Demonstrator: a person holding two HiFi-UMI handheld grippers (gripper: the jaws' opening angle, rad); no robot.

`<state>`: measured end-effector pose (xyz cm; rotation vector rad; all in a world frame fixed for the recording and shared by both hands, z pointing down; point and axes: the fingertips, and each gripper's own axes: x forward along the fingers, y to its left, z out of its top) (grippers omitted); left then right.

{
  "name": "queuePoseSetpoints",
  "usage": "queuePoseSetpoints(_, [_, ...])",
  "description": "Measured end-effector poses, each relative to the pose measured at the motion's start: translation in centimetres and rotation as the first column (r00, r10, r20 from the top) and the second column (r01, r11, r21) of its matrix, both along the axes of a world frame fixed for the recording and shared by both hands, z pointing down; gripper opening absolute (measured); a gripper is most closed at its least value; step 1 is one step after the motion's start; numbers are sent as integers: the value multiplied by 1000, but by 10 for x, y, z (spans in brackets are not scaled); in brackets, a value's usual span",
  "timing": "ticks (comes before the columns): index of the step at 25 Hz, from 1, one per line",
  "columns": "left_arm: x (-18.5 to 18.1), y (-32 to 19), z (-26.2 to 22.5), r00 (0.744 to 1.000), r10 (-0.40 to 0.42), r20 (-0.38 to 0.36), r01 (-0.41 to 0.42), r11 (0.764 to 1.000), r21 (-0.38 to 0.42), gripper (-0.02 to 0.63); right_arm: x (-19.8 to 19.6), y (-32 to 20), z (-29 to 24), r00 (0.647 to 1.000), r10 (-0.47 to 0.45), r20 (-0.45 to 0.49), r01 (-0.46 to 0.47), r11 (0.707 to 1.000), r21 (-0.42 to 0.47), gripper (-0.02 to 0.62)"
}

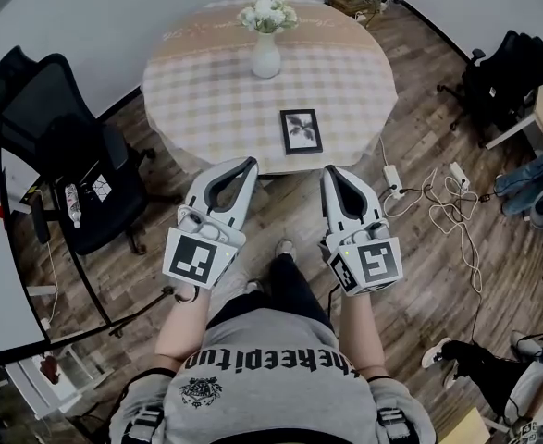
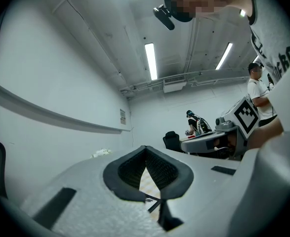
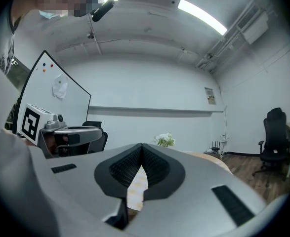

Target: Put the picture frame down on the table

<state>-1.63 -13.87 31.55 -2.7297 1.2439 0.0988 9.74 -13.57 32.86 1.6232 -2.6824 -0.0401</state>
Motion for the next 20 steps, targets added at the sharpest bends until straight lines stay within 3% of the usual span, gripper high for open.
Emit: queuePoseSetpoints(20, [-25, 64, -4, 1000, 21, -16, -21, 1000, 16, 17, -26, 71, -11, 999, 20, -25, -19, 999, 51, 6])
